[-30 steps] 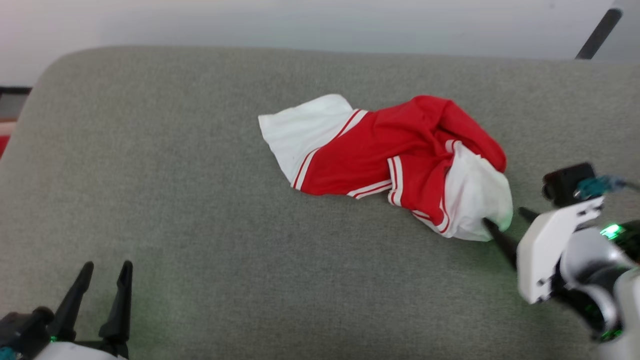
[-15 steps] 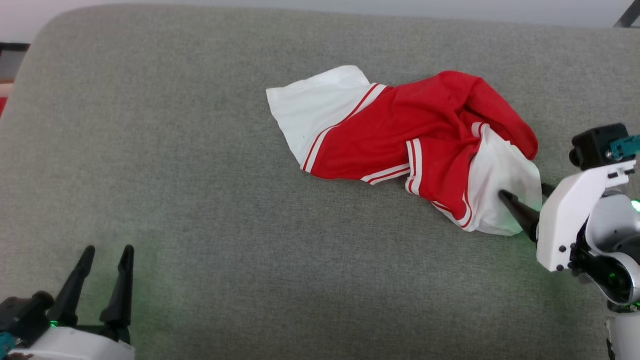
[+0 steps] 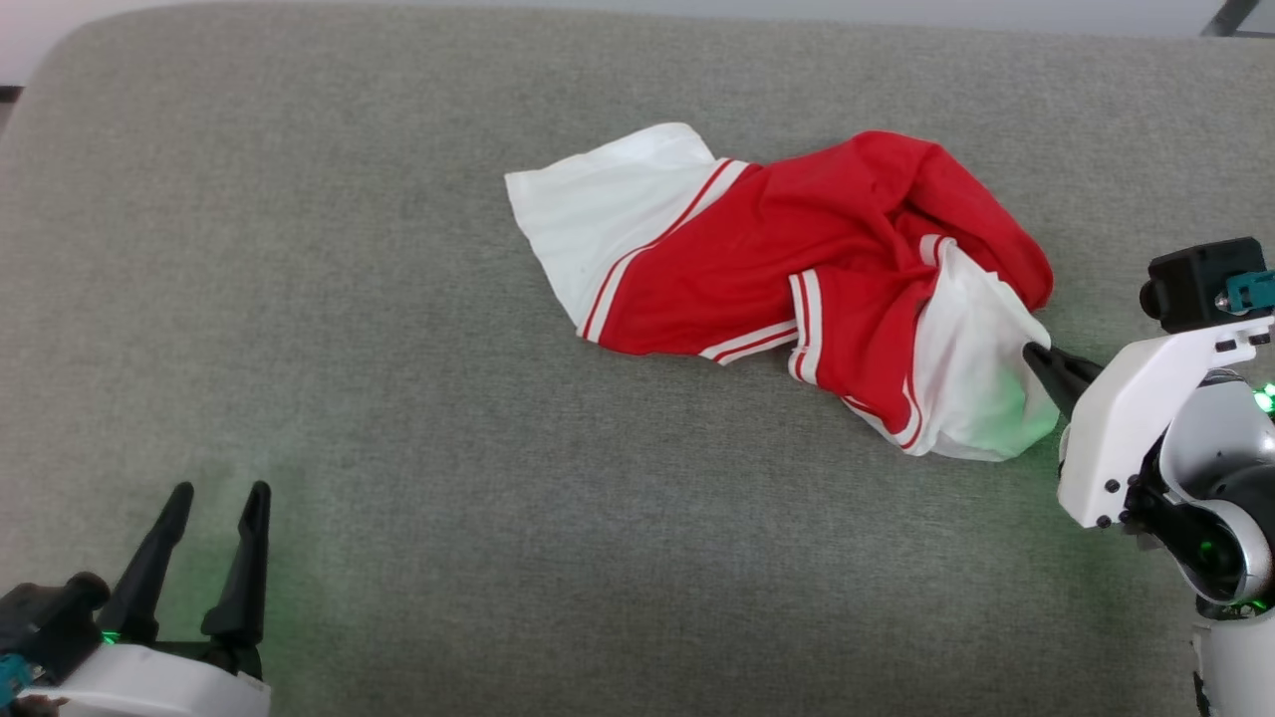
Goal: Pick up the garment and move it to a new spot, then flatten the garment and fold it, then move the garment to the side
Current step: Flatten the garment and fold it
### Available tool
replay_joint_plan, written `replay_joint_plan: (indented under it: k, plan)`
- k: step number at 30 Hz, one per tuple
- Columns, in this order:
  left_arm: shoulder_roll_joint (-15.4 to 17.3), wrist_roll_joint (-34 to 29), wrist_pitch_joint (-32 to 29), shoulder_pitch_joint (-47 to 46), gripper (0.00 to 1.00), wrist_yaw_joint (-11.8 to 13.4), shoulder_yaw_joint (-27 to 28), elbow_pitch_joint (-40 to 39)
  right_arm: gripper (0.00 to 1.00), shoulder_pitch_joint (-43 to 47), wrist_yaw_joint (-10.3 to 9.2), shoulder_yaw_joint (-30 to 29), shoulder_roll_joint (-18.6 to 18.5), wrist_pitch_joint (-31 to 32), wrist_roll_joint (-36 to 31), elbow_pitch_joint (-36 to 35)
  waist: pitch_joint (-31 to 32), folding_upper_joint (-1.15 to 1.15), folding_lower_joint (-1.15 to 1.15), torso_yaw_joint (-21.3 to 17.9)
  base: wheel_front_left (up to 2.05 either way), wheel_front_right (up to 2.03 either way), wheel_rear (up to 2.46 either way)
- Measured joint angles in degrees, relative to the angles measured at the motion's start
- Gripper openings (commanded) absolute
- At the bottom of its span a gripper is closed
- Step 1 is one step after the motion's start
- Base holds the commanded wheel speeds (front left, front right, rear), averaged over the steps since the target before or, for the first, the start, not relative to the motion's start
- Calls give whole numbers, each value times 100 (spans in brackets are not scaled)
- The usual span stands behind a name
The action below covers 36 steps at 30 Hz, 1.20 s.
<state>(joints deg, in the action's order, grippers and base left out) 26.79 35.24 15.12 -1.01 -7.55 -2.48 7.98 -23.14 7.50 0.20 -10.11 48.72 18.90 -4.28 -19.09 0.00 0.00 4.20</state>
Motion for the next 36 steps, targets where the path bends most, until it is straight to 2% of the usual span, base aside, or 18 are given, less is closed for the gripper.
replay_joint_plan:
  k: [6,12,17,22,26,30,33,36]
  plan:
    - [49,16,0,9,100,0,14,-19,0,62,0,-331,52,-179,-27,-113,-33,0,0,-110,0,0,0]
    - [99,52,0,16,100,0,89,-99,0,59,1,-1192,77,-410,-261,-437,-115,0,0,-221,0,0,0]
    - [153,60,0,6,100,0,99,-152,0,34,1,-1926,156,-583,-769,-542,-214,0,0,-282,0,0,0]
    - [198,101,0,-58,100,0,24,-155,0,104,1,-2431,335,-694,-1488,-209,-296,0,0,-274,0,0,0]
    - [232,119,0,-105,100,0,-1,-144,0,114,1,-2773,443,-1188,-1959,9,-358,0,0,-224,0,0,0]
    - [277,156,0,-129,100,0,31,-135,0,-307,2,-3138,572,-1961,-2268,-42,-420,0,0,-175,0,0,0]
    - [294,159,0,-152,100,0,35,-132,0,-466,1,-3167,619,-2562,-2453,-89,-457,0,0,-149,0,0,0]
    - [310,170,0,-159,100,0,24,-107,0,-534,1,-3133,672,-2703,-2615,136,-477,0,0,-138,0,0,0]
